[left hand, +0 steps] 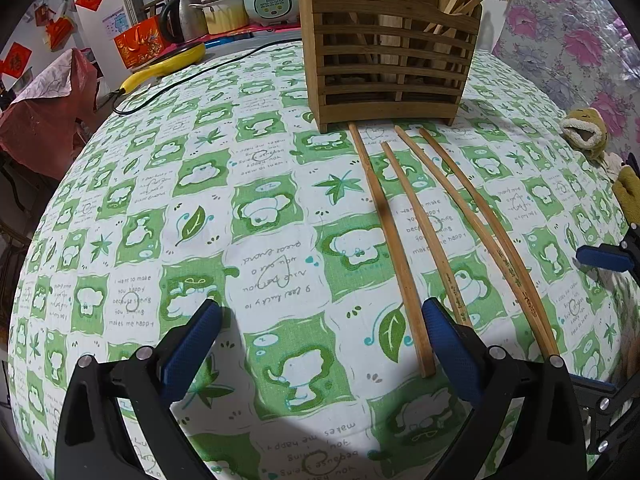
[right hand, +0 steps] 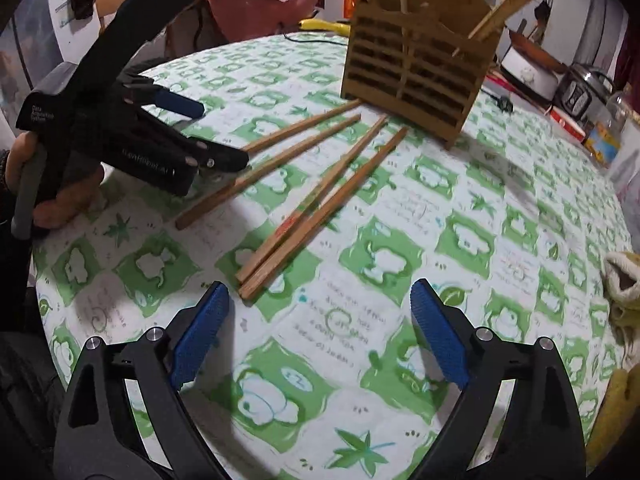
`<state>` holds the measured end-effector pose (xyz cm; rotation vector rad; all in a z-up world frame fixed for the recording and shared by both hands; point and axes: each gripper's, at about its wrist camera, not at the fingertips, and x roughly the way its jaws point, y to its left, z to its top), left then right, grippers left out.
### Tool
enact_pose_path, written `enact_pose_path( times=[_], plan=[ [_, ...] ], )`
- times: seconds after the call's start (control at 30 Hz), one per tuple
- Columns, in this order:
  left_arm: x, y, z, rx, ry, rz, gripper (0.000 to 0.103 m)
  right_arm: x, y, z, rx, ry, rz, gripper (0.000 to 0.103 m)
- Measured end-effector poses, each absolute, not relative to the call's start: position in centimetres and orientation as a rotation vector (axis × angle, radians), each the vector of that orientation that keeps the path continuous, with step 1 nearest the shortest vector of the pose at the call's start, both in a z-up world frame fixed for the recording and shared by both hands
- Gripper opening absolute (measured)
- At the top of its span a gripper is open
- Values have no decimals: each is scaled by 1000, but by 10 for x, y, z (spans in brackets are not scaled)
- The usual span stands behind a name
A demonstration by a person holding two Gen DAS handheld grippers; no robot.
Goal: Organize utensils
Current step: 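Close the left gripper on a chopstick while the right gripper grasps another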
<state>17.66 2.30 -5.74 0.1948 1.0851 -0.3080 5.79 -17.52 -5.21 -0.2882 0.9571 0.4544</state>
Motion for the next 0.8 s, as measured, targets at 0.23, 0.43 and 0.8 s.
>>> enact_pose_path(
  times=[0.23,0.43,0.8],
  plan=[
    [176,23,-58,195,1085,-307,99,67,-231,-55,-152,995,315,76],
    [175,23,-57,196,1085,-300,99,64,-242,-52,-119,976,305,63],
    [144,31,-51,210,1090,-337,94,73,-231,-55,-54,1001,356,50]
  ],
)
